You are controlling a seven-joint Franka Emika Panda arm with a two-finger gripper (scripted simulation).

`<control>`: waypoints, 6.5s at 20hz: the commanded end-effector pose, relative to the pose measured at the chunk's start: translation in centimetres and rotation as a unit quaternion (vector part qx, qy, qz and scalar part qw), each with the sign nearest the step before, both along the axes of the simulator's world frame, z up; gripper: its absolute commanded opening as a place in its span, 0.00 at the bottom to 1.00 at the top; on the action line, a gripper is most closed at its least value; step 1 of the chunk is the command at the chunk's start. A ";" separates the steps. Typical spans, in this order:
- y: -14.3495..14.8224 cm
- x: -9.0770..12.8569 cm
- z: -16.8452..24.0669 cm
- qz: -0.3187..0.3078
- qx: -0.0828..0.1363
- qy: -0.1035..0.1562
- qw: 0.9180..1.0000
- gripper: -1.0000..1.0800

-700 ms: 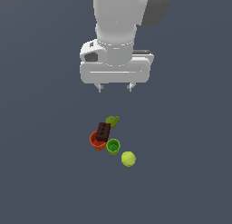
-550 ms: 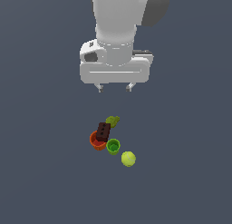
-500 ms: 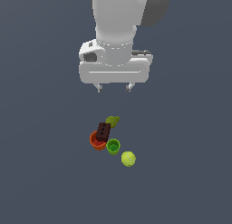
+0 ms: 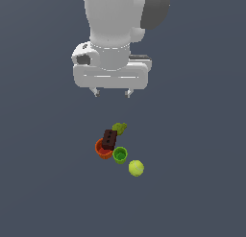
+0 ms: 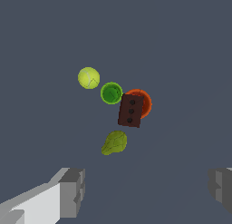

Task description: Pick up a designated object from a clutter of objects.

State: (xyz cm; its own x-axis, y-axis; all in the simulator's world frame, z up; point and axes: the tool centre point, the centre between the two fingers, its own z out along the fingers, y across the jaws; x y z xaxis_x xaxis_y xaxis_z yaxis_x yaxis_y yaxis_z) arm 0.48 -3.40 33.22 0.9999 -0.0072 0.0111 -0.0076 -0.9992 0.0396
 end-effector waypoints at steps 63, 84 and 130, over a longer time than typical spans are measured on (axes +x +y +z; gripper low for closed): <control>9.1 14.3 -24.0 -0.530 0.020 -0.006 0.848 0.96; 9.1 14.3 -29.1 -0.531 0.020 -0.006 0.847 0.96; 3.8 4.0 -7.4 -0.531 0.021 -0.005 0.847 0.00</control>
